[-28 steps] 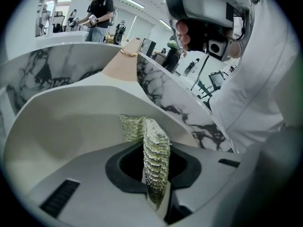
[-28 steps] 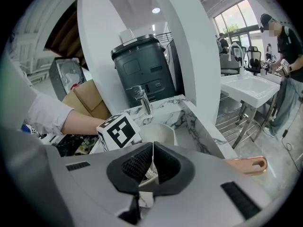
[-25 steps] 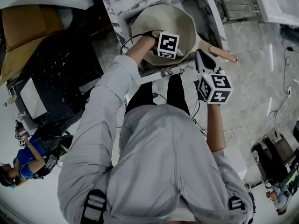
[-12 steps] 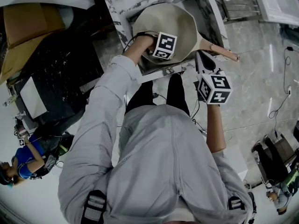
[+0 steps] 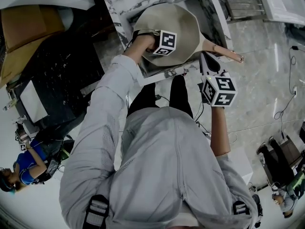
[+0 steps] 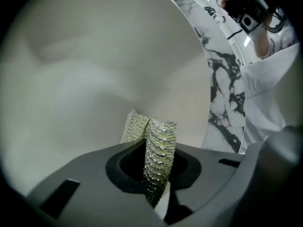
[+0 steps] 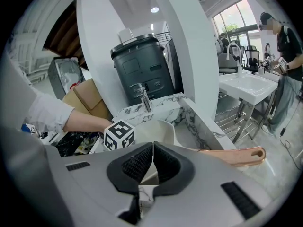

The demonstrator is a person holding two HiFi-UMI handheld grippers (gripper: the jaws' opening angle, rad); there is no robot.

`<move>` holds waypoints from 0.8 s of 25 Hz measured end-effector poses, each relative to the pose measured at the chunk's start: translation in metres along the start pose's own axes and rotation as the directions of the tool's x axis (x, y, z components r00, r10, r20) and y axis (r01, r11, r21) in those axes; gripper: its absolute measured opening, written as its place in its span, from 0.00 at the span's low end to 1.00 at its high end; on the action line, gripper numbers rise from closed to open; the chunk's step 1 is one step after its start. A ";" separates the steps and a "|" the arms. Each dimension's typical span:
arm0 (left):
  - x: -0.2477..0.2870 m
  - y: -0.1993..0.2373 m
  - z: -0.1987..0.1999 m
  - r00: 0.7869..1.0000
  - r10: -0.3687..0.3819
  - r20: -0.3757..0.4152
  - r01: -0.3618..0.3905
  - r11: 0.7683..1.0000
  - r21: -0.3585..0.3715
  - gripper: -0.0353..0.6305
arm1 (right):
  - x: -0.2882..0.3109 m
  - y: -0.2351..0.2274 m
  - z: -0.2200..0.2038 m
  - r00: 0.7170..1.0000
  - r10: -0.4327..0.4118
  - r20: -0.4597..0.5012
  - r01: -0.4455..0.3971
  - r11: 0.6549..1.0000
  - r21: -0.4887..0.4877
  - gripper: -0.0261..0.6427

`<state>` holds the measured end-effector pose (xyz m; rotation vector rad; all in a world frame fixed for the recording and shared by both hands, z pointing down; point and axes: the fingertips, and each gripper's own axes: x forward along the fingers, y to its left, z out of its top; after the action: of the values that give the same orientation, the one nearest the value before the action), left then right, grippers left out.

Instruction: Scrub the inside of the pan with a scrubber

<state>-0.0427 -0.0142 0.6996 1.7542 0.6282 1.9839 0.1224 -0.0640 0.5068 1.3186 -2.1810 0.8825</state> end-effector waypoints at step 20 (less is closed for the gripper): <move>-0.013 0.068 -0.023 0.977 0.212 -0.036 -0.214 0.945 -0.249 0.16 | 0.011 -0.009 0.005 1.000 0.004 -0.013 -0.004 1.000 0.003 0.09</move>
<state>-0.0653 -0.0779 0.7266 1.7166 0.1813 2.1075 0.1253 -0.0773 0.5125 1.3069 -2.1739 0.8933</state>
